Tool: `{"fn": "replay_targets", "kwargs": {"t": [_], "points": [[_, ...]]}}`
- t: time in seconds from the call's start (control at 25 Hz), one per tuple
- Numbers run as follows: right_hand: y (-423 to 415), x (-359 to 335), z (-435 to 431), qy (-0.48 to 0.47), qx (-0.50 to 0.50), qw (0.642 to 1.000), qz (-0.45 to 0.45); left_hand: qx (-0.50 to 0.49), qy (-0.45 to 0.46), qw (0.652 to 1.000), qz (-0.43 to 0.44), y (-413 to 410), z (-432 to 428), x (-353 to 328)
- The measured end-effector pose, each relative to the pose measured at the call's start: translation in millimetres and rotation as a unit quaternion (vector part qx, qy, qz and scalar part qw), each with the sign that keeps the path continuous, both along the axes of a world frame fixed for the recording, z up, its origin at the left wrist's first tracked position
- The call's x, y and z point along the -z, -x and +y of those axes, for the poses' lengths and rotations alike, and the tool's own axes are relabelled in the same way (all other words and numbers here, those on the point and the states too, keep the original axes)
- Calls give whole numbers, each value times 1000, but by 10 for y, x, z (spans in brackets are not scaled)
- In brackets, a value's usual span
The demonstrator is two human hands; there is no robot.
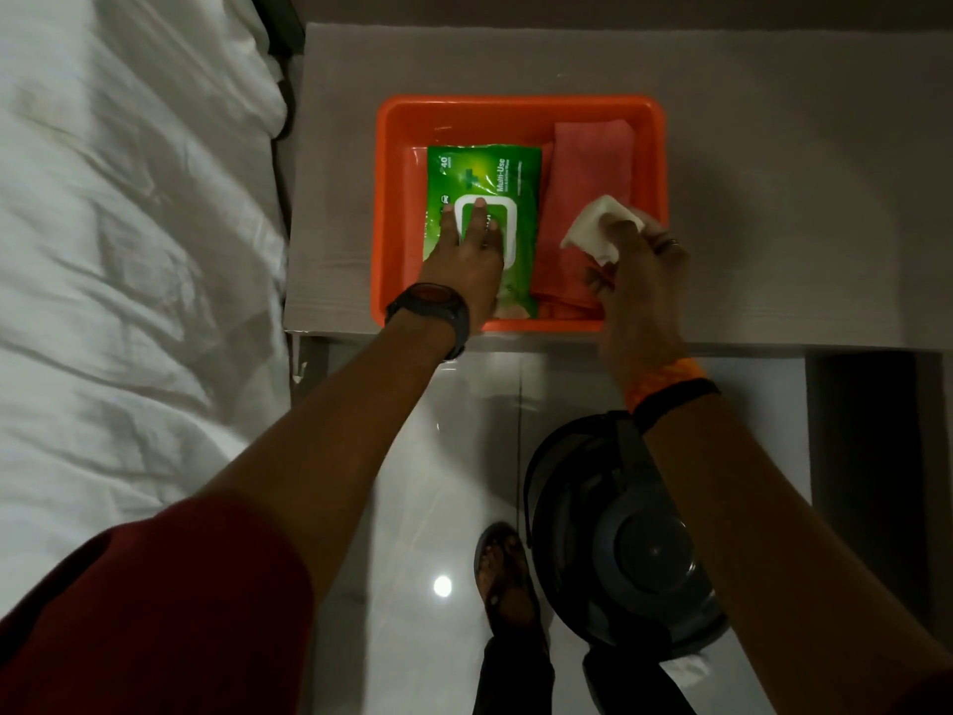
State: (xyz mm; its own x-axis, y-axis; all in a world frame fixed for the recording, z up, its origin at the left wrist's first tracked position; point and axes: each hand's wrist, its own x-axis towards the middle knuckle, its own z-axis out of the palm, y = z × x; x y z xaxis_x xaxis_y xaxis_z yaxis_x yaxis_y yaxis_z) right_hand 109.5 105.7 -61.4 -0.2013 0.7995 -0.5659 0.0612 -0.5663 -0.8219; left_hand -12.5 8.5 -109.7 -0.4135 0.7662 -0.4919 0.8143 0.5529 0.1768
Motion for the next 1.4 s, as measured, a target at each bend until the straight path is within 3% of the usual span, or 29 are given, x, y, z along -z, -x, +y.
{"fn": "replay_targets", "kwargs": {"t": [0.16,0.24,0.32,0.4,0.48,0.68,0.88,1.04,1.24,1.4], "points": [[-448,-155,-94,66,-39,996,53,-27,40,999,19,-93,67,-167],[-710,-261,-94,80,-27,992,96,-49,-66,997,-10,-309,54,-299],[-971,-309,-86,77,-36,990,111,-80,-251,955,-137,-757,38,-427],[-1267,-305,-85,76,-49,991,96,-136,-341,869,-332,-1256,44,-511],[-1591,-275,-56,69,-70,992,74,-158,-322,817,-452,-1644,83,-498],[-2459,-75,-45,105,-56,989,85,-275,-283,754,-526,-2330,150,-240],[-3146,254,-170,96,-3,992,86,-359,-156,691,-608,-3010,121,-93],[-3531,397,-151,77,-13,993,84,-323,-92,719,-608,-3391,164,-109],[-3809,449,-34,26,-72,997,16,-408,-76,645,-642,-3667,299,-117],[-3851,520,-92,47,-89,995,4,-417,-43,674,-608,-3847,408,-41]]}}
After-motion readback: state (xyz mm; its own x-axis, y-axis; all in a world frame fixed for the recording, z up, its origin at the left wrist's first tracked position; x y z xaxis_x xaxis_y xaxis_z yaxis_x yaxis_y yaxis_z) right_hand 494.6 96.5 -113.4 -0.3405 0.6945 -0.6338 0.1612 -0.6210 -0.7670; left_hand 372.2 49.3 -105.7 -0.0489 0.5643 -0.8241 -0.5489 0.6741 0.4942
